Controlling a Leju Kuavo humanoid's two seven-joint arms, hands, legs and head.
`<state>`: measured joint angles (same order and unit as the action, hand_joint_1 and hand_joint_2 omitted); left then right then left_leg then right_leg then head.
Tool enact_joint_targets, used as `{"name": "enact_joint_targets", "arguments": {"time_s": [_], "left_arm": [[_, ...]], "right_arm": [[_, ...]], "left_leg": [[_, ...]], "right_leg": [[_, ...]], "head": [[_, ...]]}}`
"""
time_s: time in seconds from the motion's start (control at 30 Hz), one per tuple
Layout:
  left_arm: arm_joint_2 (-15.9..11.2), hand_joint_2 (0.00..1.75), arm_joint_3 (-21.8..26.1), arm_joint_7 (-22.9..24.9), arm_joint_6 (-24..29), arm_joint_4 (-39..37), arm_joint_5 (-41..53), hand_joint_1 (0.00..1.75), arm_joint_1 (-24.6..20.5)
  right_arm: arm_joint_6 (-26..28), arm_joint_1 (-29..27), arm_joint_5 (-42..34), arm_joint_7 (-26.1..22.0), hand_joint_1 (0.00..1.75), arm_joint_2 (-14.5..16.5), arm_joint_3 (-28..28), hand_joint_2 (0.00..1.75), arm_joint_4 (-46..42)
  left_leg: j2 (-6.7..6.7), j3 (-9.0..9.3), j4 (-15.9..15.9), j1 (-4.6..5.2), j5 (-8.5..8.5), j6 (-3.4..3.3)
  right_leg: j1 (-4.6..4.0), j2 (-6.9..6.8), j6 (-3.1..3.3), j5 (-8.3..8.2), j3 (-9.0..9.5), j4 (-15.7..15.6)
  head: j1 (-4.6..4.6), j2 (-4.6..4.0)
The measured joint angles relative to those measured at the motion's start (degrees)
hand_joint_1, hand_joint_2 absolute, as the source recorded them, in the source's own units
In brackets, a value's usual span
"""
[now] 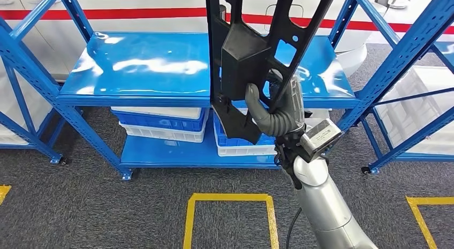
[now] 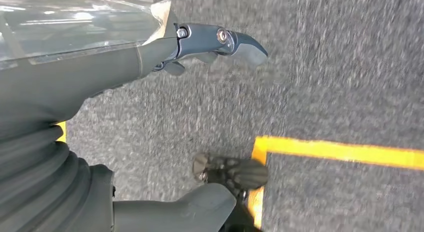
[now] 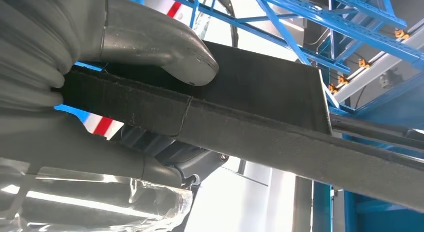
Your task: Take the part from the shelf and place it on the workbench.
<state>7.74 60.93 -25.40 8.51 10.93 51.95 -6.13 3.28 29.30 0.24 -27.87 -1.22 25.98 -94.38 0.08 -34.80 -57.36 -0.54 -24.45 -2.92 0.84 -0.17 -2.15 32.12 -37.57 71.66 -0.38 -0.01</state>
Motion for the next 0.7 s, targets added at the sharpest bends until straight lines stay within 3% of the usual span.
{"name": "enact_joint_targets", "arguments": {"time_s": [0.03, 0.1, 0.17, 0.23, 0.27, 0.33, 0.4, 0.43, 0.5, 0.6, 0.7], "left_arm": [[0.01, 1.75, -0.01, 0.01, -0.01, 0.00, 0.00, 0.00, -0.01], [0.03, 1.75, -0.01, 0.01, -0.02, 0.00, 0.00, 0.00, -0.01], [0.04, 1.75, -0.01, 0.01, -0.02, 0.00, 0.01, 0.00, 0.00], [0.02, 1.75, -0.01, 0.02, -0.02, 0.00, 0.01, 0.00, 0.01], [0.00, 1.75, -0.01, 0.03, -0.02, 0.00, 0.02, 0.00, 0.03], [-0.04, 1.75, -0.01, 0.14, -0.02, 0.00, 0.08, 0.00, 0.05], [-0.05, 1.75, -0.02, 0.31, -0.03, 0.00, 0.22, 0.00, 0.06], [-0.05, 1.75, -0.02, 0.39, -0.03, 0.00, 0.29, 0.00, 0.06], [-0.07, 1.75, -0.02, 0.50, -0.03, 0.00, 0.39, 0.00, 0.06], [-0.17, 1.75, -0.02, 0.71, -0.03, 0.01, 0.60, 0.00, -0.04], [-0.33, 1.75, -0.02, 0.89, -0.03, 0.02, 0.76, 0.00, 0.03]], "right_arm": [[0.00, -0.02, 0.00, 0.00, 1.75, -0.01, 0.00, 1.75, -0.01], [0.00, 0.03, 0.01, -0.01, 1.75, 0.03, 0.00, 1.75, -0.10], [0.00, 0.08, 0.03, -0.02, 1.75, 0.05, -0.02, 1.75, -0.24], [0.01, 0.09, 0.05, -0.02, 1.75, 0.06, -0.03, 1.75, -0.29], [0.01, 0.09, 0.05, -0.02, 1.75, 0.09, -0.01, 1.75, -0.30], [0.03, 0.13, 0.07, -0.02, 1.75, 0.20, 0.02, 1.75, -0.31], [0.09, 0.13, 0.10, -0.02, 1.75, 0.26, 0.03, 1.75, -0.31], [0.17, 0.09, 0.17, -0.03, 1.75, 0.26, 0.03, 1.75, -0.31], [0.46, -0.04, 0.38, -0.04, 1.75, 0.26, 0.03, 1.75, -0.31], [0.79, -0.10, 0.64, -0.05, 1.75, 0.28, 0.03, 1.75, -0.39], [0.84, -0.19, 0.73, -0.10, 1.75, 0.43, 0.05, 1.75, -0.49]], "left_leg": [[-0.01, -0.40, -0.03, 0.09, 0.40, 0.10], [-0.01, -1.03, -0.10, 0.31, 1.14, 0.57], [0.03, -1.33, -0.15, 0.41, 1.83, 1.21], [0.00, -1.58, -0.28, 0.28, 2.11, 1.85], [-0.07, -1.93, -0.83, 0.17, 1.34, 2.14], [-0.19, -3.27, -4.68, -0.14, -3.04, 2.70], [-0.21, -4.60, -10.87, -0.41, -7.78, 3.35], [-0.22, -4.68, -13.03, -0.56, -8.56, 3.64], [-0.19, -2.44, -12.21, -0.88, -6.89, 4.00], [-0.32, 3.10, -3.58, -0.88, -4.70, 3.74], [-0.47, 3.45, -1.82, -0.18, -4.21, 2.58]], "right_leg": [[-0.08, -0.01, -0.21, -1.21, 2.84, -3.99], [-0.52, 0.01, 0.08, -2.27, 8.31, -12.17], [-1.01, 0.10, 0.70, -2.18, 9.81, -15.41], [-0.77, 0.12, 1.44, -2.76, 9.05, -15.48], [-0.52, 0.08, 1.99, -3.15, 8.86, -15.51], [-0.11, -0.05, 3.01, -4.11, 8.24, -15.59], [-0.40, -0.09, 3.42, -5.01, 7.08, -15.38], [-0.49, -0.09, 3.43, -5.36, 6.50, -15.18], [-0.51, -0.09, 3.25, -5.70, 5.32, -14.38], [-0.42, -0.09, 2.76, -5.97, 3.77, -13.06], [-0.43, -0.06, 1.50, -6.80, 3.07, -12.94]], "head": [[0.02, 0.00], [-0.05, 0.00], [0.00, -0.01], [0.11, -0.01], [0.05, -0.01], [-0.17, -0.02], [-0.37, -0.01], [-0.35, -0.01], [-0.37, -0.01], [-0.34, -0.01], [-0.34, -0.01]]}}
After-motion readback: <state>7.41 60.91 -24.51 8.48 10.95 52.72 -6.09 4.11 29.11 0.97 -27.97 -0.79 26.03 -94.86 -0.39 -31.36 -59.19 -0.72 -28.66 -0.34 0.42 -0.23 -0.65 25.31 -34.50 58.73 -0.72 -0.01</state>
